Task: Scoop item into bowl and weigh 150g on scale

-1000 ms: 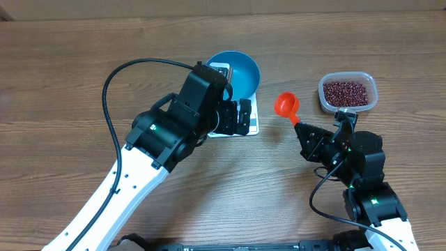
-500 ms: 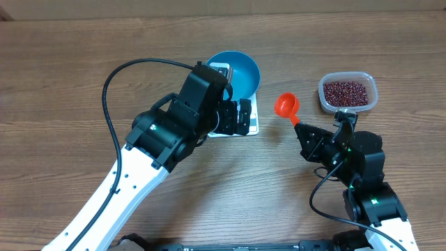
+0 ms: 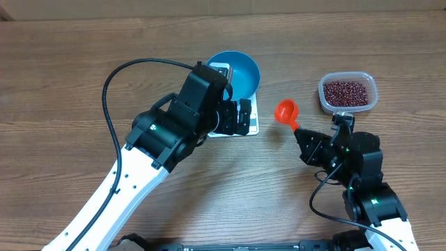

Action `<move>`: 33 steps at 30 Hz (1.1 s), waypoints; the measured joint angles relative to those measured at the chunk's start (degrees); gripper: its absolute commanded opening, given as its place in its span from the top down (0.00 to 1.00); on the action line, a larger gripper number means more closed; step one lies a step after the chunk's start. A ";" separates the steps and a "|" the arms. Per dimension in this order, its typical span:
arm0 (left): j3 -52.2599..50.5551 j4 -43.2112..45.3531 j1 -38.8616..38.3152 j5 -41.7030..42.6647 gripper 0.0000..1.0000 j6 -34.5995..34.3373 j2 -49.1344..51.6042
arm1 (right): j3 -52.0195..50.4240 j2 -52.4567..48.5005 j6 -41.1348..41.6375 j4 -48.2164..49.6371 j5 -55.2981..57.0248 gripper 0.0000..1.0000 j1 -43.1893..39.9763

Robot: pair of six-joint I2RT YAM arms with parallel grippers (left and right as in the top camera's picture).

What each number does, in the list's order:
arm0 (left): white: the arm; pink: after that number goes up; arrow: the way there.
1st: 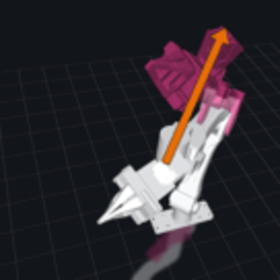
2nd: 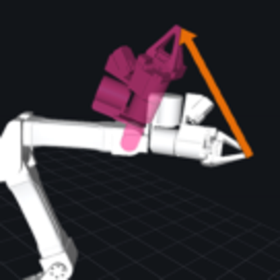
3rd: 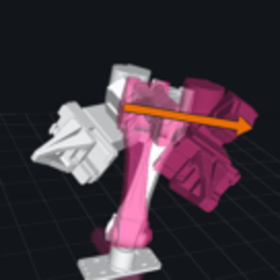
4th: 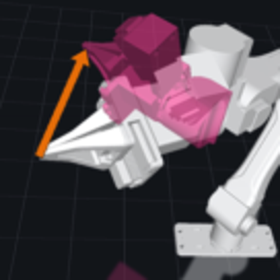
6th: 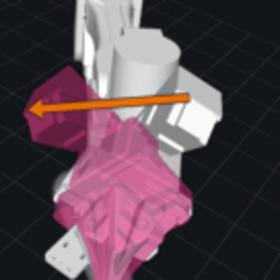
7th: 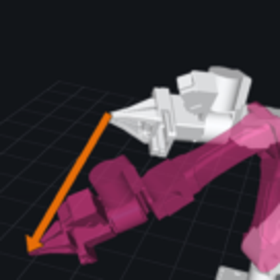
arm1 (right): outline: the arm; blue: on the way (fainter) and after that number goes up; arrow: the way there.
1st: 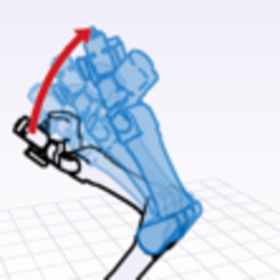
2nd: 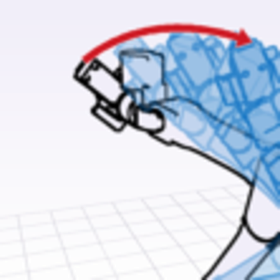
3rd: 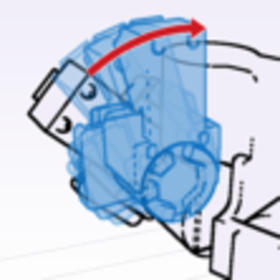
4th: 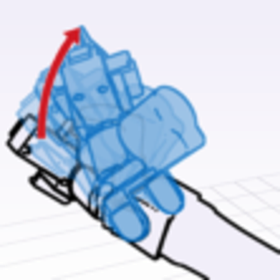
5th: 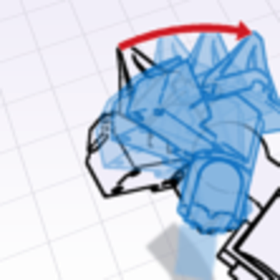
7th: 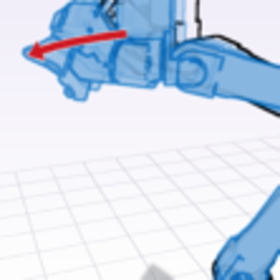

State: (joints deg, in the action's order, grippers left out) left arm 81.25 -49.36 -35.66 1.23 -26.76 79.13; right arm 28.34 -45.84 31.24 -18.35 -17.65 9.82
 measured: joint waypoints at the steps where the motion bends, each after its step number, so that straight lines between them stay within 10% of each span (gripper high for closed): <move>1: 0.00 0.02 0.00 0.00 0.00 0.00 0.00 | 0.00 -0.02 -0.22 -0.50 0.00 0.96 0.00; 33: 0.00 0.57 0.00 -0.02 0.00 0.00 0.00 | 10.91 0.00 -11.04 -18.56 3.54 0.96 0.00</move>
State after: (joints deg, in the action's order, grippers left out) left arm 81.25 -48.80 -35.66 1.21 -26.76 79.13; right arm 39.24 -45.84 20.21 -36.91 -14.11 9.82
